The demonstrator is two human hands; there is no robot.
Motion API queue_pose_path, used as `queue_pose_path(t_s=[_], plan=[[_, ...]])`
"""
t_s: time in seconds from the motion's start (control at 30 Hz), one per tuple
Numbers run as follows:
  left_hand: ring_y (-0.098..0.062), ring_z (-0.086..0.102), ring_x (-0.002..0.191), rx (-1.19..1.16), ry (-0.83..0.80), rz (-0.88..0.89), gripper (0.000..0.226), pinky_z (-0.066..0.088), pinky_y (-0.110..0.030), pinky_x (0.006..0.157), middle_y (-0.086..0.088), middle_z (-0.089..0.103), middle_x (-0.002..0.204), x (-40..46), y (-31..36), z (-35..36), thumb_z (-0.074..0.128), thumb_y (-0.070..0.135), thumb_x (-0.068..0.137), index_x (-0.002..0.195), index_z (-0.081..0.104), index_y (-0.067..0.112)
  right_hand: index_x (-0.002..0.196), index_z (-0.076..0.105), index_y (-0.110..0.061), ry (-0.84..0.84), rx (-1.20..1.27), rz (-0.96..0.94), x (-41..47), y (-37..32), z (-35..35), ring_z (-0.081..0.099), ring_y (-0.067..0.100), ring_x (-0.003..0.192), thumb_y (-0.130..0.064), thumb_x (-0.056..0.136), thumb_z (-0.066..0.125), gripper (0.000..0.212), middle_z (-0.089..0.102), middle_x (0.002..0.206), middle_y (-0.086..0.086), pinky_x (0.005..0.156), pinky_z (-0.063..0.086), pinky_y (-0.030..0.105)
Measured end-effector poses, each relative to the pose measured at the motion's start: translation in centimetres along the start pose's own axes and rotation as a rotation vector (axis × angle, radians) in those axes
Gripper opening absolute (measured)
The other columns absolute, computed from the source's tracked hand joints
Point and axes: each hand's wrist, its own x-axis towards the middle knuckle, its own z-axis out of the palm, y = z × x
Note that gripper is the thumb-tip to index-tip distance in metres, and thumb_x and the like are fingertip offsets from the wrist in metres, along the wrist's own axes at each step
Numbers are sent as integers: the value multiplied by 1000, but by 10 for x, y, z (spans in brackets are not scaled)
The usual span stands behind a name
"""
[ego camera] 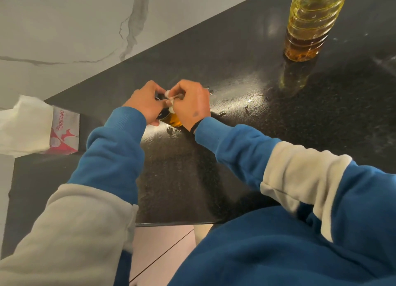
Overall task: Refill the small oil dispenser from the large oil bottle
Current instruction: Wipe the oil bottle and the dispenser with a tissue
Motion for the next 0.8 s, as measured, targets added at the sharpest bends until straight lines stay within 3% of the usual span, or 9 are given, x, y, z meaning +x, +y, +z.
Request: queue_pose_path(t_s=[0.13,0.23,0.4,0.5,0.57,0.7,0.8], plan=[[-27,69,87,40,-41,45,24,61,-42,82,-10,51,133,-2,-3,-3,60,26,99,122,52,30,80,73,-14,-40,-159,87,1,24,1,65,20,85,-1,84,65,16,72,87,4,83,57,33],[-28,62,103,87,-85,83,27,58,-45,90,-8,50,133,-1,-4,-7,63,21,97,120,55,34,94,77,-10,-103,-217,145,-1,25,-5,62,23,102,-5,88,66,14,72,104,9,86,45,22],[-30,60,105,120,-75,73,40,56,-46,95,-13,52,129,1,-1,-5,65,10,94,127,48,25,99,79,-10,-33,-122,-31,1,-5,-8,63,17,88,-3,88,66,18,72,102,8,80,49,19],[-31,63,101,131,-60,44,49,56,-44,92,-15,49,128,0,1,-3,66,13,94,135,40,19,95,77,-9,-51,-76,-9,-1,7,-6,67,19,89,1,86,67,17,73,97,7,88,57,31],[-32,67,95,135,-63,-8,51,58,-43,87,-14,46,130,1,2,-4,65,21,95,138,37,19,91,76,-12,-103,-189,61,1,22,-6,66,23,92,-1,86,66,16,72,95,7,90,56,37],[-27,71,80,155,-63,-49,47,61,-36,73,-13,54,124,1,6,-5,62,38,94,134,42,21,96,77,-12,-131,-258,112,3,27,-6,64,23,96,-7,90,67,13,73,100,9,92,54,32],[-27,70,76,222,-28,-18,50,51,-31,60,-14,58,114,-2,8,-3,70,36,90,130,45,17,96,78,-10,-68,-190,33,6,9,-2,65,21,89,-4,88,68,14,73,101,10,84,53,25]])
